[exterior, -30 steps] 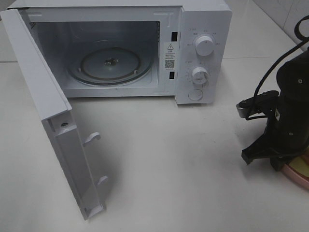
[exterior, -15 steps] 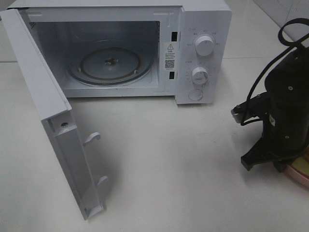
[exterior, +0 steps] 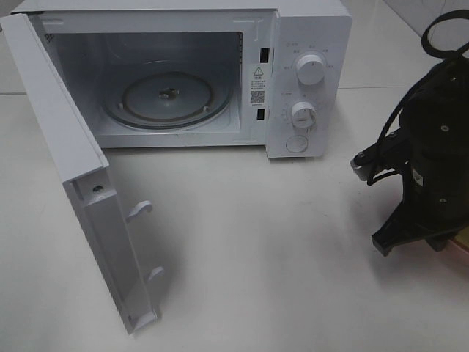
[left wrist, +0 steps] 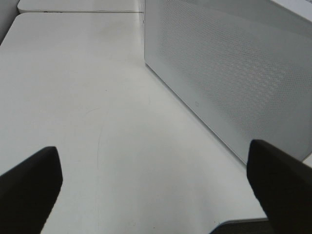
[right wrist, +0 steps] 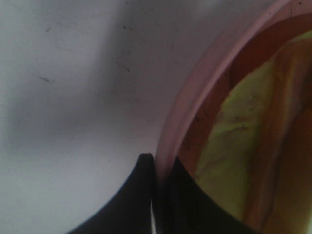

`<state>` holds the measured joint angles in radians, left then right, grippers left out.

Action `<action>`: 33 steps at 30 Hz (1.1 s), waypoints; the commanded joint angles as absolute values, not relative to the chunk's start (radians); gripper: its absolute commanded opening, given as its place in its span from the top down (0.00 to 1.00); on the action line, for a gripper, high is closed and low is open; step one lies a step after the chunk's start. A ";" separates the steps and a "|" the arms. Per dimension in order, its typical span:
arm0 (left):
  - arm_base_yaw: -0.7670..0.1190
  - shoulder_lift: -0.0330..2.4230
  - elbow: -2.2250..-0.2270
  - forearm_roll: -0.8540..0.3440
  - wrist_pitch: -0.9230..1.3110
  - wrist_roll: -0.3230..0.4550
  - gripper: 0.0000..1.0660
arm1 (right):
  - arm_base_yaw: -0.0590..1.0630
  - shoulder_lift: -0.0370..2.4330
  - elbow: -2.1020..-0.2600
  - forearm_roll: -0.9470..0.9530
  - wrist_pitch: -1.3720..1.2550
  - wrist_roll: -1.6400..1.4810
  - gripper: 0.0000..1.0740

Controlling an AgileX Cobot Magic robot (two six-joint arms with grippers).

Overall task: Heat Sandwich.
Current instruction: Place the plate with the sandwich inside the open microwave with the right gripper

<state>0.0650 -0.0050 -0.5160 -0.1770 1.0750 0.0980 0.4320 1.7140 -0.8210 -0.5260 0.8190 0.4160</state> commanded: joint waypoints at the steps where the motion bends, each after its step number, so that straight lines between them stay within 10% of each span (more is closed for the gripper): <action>1: 0.060 -0.024 -0.514 -0.184 1.070 0.091 0.08 | 0.461 1.674 -0.818 -0.546 0.866 0.408 1.00; 33: 0.060 -0.024 -0.514 -0.184 1.070 0.091 0.08 | 0.765 1.381 -0.818 -0.534 1.090 0.262 1.00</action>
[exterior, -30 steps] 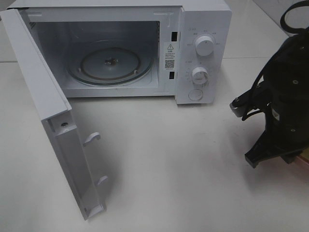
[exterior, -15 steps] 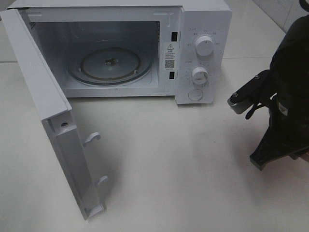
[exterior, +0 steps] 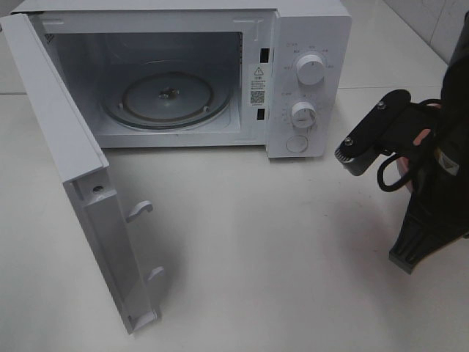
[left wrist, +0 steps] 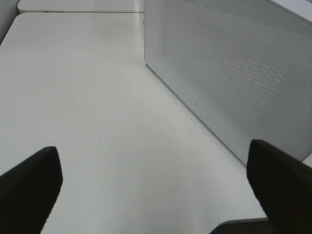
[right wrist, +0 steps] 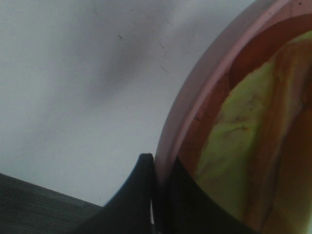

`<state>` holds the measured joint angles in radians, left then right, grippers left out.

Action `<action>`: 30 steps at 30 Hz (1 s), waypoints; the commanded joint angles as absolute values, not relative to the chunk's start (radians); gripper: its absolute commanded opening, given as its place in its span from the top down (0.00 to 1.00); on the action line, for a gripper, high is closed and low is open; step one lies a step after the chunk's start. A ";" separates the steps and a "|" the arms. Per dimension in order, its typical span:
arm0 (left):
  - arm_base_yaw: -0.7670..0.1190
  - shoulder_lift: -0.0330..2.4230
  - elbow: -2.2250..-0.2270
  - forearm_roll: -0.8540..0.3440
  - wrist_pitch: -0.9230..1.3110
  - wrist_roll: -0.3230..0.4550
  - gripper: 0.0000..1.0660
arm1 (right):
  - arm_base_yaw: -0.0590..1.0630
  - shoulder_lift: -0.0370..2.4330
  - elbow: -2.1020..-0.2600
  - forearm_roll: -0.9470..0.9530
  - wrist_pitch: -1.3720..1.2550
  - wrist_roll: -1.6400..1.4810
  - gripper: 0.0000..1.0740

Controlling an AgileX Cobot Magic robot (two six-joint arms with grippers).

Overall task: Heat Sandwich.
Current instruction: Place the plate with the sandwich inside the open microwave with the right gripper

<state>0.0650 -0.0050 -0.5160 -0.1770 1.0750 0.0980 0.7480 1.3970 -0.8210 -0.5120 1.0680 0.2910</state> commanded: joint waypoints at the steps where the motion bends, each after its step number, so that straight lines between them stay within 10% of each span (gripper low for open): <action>1: 0.060 -0.024 -0.514 -0.184 1.070 0.091 0.08 | 0.787 1.365 -0.818 -0.532 1.091 0.245 1.00; 30: 0.060 -0.024 -0.514 -0.184 1.070 0.091 0.08 | 0.968 1.323 -0.818 -0.489 1.000 -0.289 0.99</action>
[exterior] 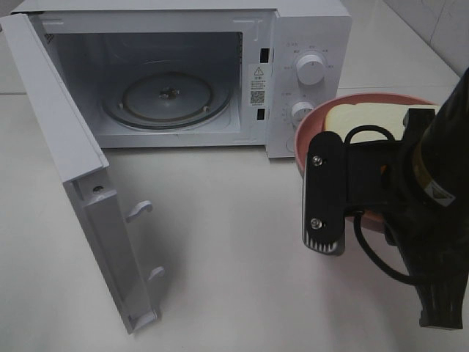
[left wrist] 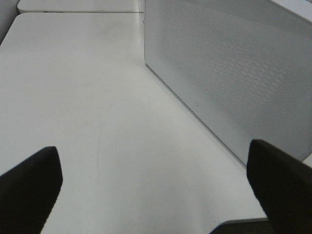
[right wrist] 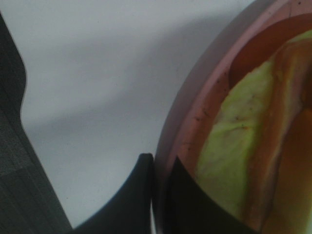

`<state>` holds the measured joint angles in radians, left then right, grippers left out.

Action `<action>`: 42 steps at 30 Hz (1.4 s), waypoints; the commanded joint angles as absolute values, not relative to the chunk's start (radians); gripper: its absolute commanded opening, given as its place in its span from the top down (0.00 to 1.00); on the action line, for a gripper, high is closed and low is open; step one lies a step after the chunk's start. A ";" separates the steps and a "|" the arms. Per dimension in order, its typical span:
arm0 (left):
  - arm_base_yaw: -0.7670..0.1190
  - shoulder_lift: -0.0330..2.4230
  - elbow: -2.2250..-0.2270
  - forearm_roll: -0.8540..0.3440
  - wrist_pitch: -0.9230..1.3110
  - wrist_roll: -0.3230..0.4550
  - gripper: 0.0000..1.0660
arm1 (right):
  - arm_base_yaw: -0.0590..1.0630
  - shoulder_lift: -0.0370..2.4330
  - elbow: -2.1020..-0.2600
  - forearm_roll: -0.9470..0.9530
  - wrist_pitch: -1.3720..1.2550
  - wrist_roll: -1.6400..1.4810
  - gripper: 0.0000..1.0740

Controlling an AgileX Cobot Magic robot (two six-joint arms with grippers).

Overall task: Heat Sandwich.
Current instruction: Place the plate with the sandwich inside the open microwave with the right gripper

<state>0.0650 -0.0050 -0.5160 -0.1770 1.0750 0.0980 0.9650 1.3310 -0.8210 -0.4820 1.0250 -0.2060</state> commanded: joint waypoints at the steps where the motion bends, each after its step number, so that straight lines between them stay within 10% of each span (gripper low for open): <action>1: 0.060 -0.024 -0.514 -0.184 1.070 0.091 0.08 | 0.968 1.323 -0.818 -0.483 0.982 -0.340 0.99; 42: 0.060 -0.024 -0.514 -0.184 1.070 0.091 0.08 | 0.965 1.323 -0.818 -0.432 0.768 -0.903 1.00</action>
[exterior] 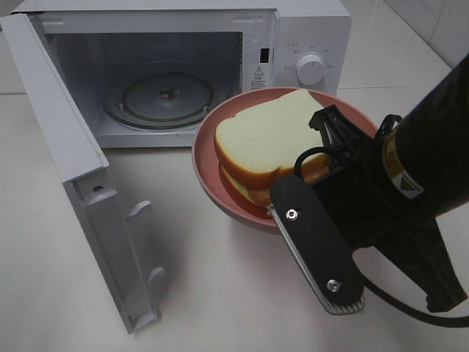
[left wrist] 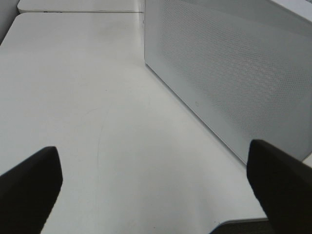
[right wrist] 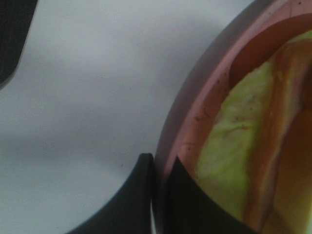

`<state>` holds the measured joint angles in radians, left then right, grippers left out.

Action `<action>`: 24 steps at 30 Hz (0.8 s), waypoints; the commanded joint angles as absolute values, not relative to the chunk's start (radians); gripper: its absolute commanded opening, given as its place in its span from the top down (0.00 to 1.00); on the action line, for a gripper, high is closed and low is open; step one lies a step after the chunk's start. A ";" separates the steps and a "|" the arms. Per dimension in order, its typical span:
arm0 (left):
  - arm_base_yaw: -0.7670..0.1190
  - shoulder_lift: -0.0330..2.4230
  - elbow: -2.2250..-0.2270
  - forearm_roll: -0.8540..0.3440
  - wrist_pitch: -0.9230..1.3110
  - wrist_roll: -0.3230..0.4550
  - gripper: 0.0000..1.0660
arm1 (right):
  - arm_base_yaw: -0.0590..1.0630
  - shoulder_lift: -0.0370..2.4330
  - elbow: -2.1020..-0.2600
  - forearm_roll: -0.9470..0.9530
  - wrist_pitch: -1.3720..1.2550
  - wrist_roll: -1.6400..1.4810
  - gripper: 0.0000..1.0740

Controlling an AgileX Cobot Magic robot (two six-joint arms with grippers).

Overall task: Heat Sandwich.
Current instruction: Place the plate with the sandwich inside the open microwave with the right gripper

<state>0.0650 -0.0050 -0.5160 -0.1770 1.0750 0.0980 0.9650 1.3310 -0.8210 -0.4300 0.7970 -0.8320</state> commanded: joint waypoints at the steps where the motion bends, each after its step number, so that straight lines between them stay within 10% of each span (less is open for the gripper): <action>1: 0.060 -0.024 -0.514 -0.184 1.070 0.091 0.08 | 0.965 1.323 -0.818 -0.432 0.762 -0.921 1.00; 24: 0.060 -0.024 -0.514 -0.184 1.070 0.091 0.08 | 0.696 1.327 -0.818 -0.245 0.696 -1.460 1.00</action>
